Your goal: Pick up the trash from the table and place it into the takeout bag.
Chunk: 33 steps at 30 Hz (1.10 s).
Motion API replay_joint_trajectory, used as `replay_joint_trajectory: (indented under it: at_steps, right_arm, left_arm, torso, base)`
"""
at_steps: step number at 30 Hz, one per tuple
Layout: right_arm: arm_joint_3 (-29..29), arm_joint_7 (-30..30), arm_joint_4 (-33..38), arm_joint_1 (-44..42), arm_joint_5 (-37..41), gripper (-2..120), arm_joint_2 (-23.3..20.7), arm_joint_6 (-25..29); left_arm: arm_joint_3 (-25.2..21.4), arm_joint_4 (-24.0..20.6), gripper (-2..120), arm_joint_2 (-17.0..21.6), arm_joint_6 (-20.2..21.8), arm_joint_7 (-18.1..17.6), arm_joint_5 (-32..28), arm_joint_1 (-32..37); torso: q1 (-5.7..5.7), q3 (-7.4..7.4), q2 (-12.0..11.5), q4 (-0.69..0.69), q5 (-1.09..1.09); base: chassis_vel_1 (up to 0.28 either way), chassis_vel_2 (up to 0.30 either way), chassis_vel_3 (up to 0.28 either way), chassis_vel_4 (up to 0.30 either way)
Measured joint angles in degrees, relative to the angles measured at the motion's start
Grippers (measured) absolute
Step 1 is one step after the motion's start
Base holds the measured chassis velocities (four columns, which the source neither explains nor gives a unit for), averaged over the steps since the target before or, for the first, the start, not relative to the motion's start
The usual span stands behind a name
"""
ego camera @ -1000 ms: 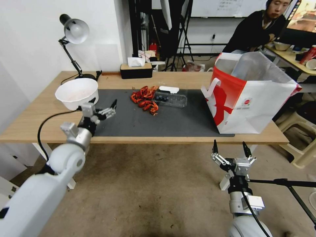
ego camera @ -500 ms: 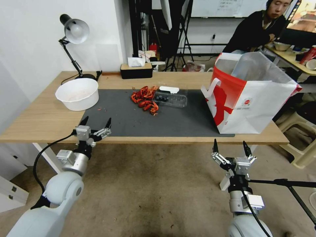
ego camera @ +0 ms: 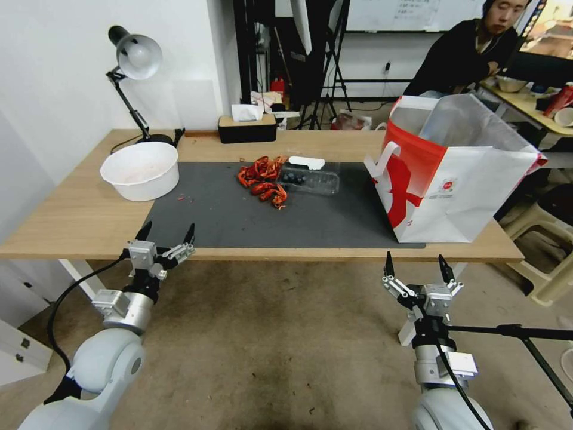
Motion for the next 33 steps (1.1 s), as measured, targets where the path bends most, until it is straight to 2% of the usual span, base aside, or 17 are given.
replay_joint_trajectory:
  at_steps: [10, 33]
  right_arm:
    - [-0.34, -0.57, -0.89, 1.02, -0.23, 100, 0.22, -0.06]
    - [-0.5, -1.25, -1.33, 1.39, -0.23, 100, 0.28, 0.22]
  left_arm:
    - [-0.69, 1.78, 100, -1.37, -2.94, 0.6, 0.58, 2.57]
    - [-0.81, 2.03, 100, -1.64, -3.47, 0.43, 1.34, 2.73]
  torso:
    - [0.0, 0.0, 0.0, 0.0, -0.01]
    - [0.01, 0.0, -0.01, 0.01, 0.0]
  base:
    - [0.0, 0.0, 0.0, 0.0]
    - [0.0, 0.0, 0.0, 0.0]
